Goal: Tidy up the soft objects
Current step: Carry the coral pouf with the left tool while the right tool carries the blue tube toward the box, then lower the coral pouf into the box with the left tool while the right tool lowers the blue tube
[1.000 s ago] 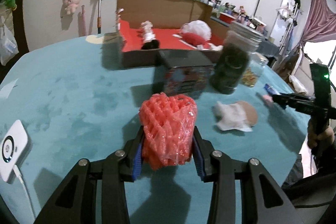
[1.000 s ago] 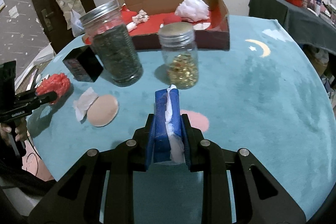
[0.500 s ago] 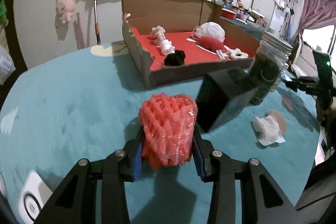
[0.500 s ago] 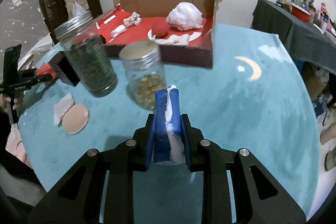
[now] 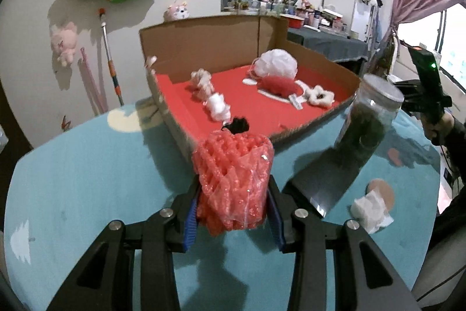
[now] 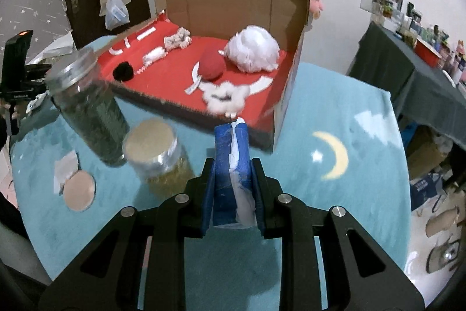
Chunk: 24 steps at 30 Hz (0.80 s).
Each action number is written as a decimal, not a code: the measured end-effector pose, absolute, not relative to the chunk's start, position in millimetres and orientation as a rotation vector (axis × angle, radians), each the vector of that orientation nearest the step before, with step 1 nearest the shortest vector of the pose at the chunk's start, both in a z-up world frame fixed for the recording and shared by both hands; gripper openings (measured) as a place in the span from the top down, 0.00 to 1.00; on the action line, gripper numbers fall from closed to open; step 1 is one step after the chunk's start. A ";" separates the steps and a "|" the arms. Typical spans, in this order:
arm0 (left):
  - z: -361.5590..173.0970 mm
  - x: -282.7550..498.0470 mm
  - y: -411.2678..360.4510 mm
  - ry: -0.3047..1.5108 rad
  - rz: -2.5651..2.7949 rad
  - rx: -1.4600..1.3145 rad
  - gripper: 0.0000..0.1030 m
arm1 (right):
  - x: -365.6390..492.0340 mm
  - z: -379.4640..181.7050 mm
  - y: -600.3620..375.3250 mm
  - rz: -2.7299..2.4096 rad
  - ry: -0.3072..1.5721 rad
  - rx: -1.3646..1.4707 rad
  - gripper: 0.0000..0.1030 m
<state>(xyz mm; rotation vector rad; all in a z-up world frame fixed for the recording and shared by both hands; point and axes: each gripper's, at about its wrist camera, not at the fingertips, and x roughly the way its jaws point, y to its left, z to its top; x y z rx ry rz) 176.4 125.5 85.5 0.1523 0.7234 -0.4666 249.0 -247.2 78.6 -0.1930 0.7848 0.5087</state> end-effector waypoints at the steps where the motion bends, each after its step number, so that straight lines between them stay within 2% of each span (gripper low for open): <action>1: 88.2 179.2 123.7 0.722 -0.474 0.153 0.59 | 252.6 81.9 -247.3 0.517 0.779 -0.190 0.78; 12: 111.6 223.6 83.7 0.767 -0.531 0.098 0.59 | 287.8 110.1 -226.4 0.594 0.765 -0.166 0.78; 24: 96.0 283.7 26.3 0.946 -0.521 0.159 0.59 | 351.8 110.2 -170.4 0.724 0.945 -0.078 0.78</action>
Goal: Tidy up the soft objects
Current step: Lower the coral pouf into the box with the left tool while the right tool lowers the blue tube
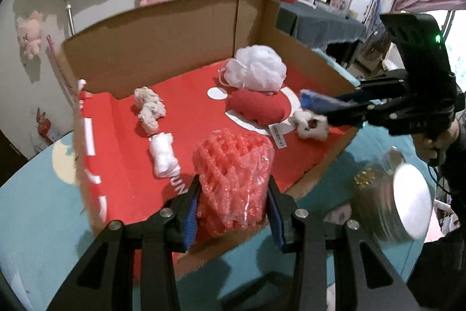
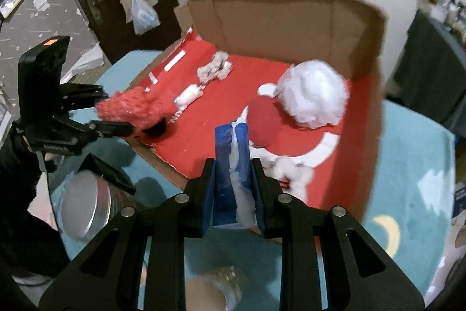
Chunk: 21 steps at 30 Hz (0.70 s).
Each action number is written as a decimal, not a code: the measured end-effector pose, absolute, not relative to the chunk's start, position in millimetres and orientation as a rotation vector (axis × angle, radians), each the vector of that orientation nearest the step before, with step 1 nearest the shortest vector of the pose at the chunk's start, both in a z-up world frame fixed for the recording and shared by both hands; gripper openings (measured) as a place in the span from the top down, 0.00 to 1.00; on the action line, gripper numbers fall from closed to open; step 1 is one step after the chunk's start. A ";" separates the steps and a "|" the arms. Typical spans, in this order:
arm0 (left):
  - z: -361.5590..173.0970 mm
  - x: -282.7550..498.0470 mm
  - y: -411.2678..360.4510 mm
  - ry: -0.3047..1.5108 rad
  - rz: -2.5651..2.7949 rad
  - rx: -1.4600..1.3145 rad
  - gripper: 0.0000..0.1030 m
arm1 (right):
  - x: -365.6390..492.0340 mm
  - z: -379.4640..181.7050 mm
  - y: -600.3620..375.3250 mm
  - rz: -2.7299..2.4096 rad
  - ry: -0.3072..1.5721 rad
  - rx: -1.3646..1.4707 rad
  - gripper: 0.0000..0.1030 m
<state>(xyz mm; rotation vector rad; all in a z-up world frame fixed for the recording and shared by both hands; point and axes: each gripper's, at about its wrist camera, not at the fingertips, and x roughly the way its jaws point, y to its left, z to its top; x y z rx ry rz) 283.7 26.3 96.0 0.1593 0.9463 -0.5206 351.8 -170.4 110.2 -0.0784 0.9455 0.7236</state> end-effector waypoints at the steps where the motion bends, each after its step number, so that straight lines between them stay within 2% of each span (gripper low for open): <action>1: 94.6 287.9 23.6 0.955 -0.518 0.166 0.59 | 356.4 107.8 -166.5 0.728 0.965 -0.083 0.78; 9: 76.8 317.8 4.2 1.049 -0.511 0.223 0.58 | 394.8 75.8 -127.3 0.743 1.168 -0.135 0.78; 21: 62.9 332.6 -1.4 1.072 -0.485 0.276 0.57 | 410.6 64.6 -112.8 0.709 1.235 -0.192 0.77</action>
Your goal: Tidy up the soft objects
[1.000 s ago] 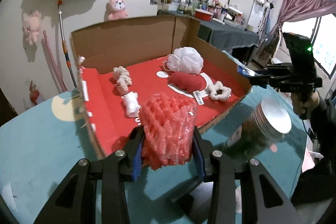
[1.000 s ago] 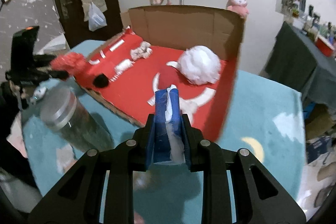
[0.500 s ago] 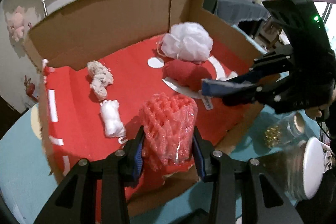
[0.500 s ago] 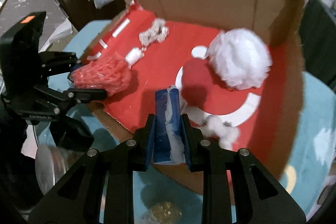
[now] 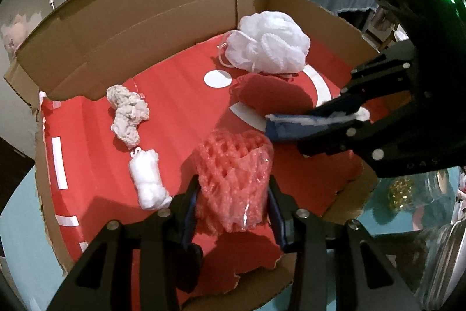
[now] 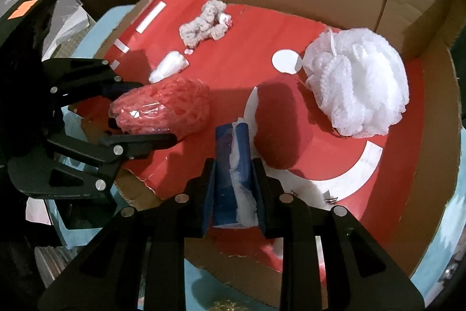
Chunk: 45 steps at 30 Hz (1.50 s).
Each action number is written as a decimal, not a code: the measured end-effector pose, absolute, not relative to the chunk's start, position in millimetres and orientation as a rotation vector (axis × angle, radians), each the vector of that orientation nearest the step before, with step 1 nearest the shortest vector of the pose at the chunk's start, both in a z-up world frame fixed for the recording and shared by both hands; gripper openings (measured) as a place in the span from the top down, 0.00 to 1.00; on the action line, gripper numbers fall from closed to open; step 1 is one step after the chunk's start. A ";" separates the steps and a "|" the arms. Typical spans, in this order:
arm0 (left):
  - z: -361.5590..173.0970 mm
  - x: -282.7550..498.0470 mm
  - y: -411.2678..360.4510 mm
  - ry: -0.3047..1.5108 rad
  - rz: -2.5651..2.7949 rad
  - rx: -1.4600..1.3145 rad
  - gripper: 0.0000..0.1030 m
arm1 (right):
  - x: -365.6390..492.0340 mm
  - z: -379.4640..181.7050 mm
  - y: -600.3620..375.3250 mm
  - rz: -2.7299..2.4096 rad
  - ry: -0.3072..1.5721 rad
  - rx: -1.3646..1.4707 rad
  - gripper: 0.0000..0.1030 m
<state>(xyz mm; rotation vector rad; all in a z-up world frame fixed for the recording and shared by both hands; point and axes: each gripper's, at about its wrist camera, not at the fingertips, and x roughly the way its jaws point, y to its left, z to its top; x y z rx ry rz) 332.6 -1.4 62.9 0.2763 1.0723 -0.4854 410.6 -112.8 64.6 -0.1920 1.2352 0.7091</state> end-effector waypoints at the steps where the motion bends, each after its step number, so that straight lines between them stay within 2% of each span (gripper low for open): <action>1: 62.3 332.4 -1.0 1.072 -0.484 0.279 0.57 | 412.1 63.6 -111.6 0.697 1.239 -0.204 0.77; 19: 53.5 334.9 -4.3 1.082 -0.485 0.280 0.54 | 413.4 49.7 -98.8 0.685 1.301 -0.278 0.77; 26: 56.7 333.7 -6.6 1.075 -0.489 0.282 0.49 | 411.7 49.0 -96.6 0.678 1.298 -0.288 0.76; 29: 60.2 331.4 -6.2 1.061 -0.491 0.280 0.46 | 410.3 50.6 -88.6 0.676 1.291 -0.296 0.69; 30: 61.4 331.0 -6.3 1.060 -0.492 0.278 0.45 | 409.6 51.5 -87.9 0.674 1.284 -0.301 0.57; 31: 62.8 330.9 -6.4 1.059 -0.492 0.279 0.45 | 409.4 51.6 -88.0 0.671 1.278 -0.303 0.42; 32: 63.9 330.3 -5.8 1.056 -0.489 0.280 0.44 | 408.4 53.7 -87.7 0.673 1.265 -0.299 0.39; 34: 65.3 327.9 -4.8 1.049 -0.485 0.277 0.42 | 407.8 57.5 -88.0 0.669 1.241 -0.304 0.39; 38: 78.2 321.3 -2.1 1.013 -0.477 0.261 0.29 | 405.3 61.3 -90.6 0.644 1.228 -0.321 0.39; 45: 118.6 292.9 4.3 0.903 -0.441 0.226 0.18 | 392.8 87.0 -106.2 0.586 1.173 -0.292 0.38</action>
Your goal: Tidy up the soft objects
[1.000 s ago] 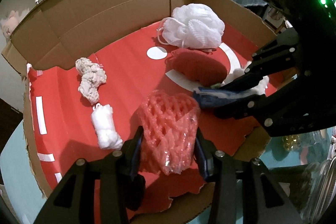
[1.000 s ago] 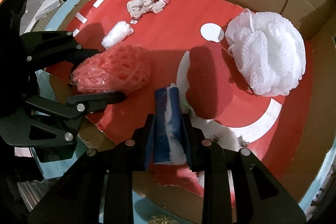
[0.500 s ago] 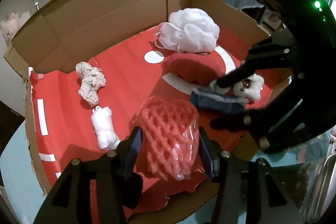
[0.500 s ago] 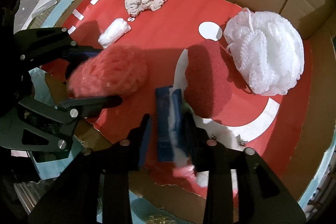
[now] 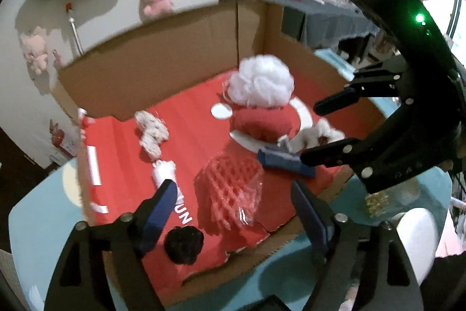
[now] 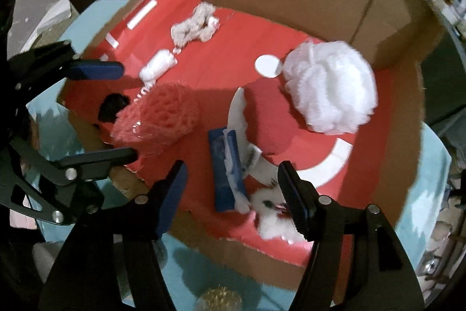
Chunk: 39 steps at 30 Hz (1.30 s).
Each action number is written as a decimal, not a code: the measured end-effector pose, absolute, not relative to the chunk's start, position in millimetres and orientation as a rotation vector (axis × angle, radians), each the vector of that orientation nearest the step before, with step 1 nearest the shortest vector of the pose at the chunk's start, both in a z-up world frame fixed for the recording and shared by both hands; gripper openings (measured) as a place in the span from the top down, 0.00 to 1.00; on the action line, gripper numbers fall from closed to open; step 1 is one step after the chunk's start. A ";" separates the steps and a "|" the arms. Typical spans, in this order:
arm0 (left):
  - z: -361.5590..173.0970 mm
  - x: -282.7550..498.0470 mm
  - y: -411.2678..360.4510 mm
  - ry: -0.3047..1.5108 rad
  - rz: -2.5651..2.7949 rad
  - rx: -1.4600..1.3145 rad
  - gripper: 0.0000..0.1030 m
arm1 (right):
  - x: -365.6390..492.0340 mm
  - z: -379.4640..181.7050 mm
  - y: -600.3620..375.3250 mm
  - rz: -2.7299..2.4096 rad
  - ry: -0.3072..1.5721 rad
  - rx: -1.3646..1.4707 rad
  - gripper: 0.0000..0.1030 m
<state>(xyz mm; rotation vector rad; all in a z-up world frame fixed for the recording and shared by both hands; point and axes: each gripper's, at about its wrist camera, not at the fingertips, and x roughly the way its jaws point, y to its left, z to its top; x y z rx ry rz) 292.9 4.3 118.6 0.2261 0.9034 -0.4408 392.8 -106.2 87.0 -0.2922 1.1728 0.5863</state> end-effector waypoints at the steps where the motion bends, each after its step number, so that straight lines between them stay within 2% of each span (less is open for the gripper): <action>1: 125.4 287.4 6.4 0.882 -0.433 0.217 0.15 | 389.3 95.1 -110.3 0.574 1.155 -0.280 0.35; 2: 134.2 280.3 9.2 0.858 -0.422 0.201 0.11 | 386.9 99.8 -114.4 0.568 1.143 -0.273 0.33; 4: 147.7 268.9 11.9 0.816 -0.402 0.175 0.08 | 377.6 115.4 -121.7 0.552 1.105 -0.245 0.28; 6: 162.6 253.8 16.4 0.763 -0.385 0.148 0.07 | 367.9 134.8 -131.2 0.541 1.061 -0.195 0.28; 8: 175.9 239.3 20.0 0.717 -0.371 0.121 0.02 | 355.4 153.7 -140.5 0.537 1.019 -0.137 0.28; 14: 206.9 189.3 26.7 0.575 -0.325 0.048 0.00 | 304.7 200.4 -158.2 0.501 0.857 -0.065 0.23; 16: 214.6 170.1 27.9 0.540 -0.327 0.030 0.00 | 284.5 211.5 -162.5 0.496 0.809 -0.055 0.18; 19: 221.8 146.9 28.7 0.516 -0.317 0.003 0.00 | 255.9 221.1 -163.2 0.467 0.743 -0.075 0.18; 29: 219.8 66.8 19.5 0.381 -0.287 -0.040 0.00 | 144.1 220.2 -163.3 0.388 0.532 -0.129 0.15; 31: 215.4 51.8 15.7 0.355 -0.274 -0.038 0.00 | 128.2 217.3 -163.7 0.382 0.506 -0.125 0.11; 39: 187.4 4.5 3.1 0.286 -0.233 -0.036 0.00 | 76.1 190.5 -172.5 0.356 0.442 -0.034 0.11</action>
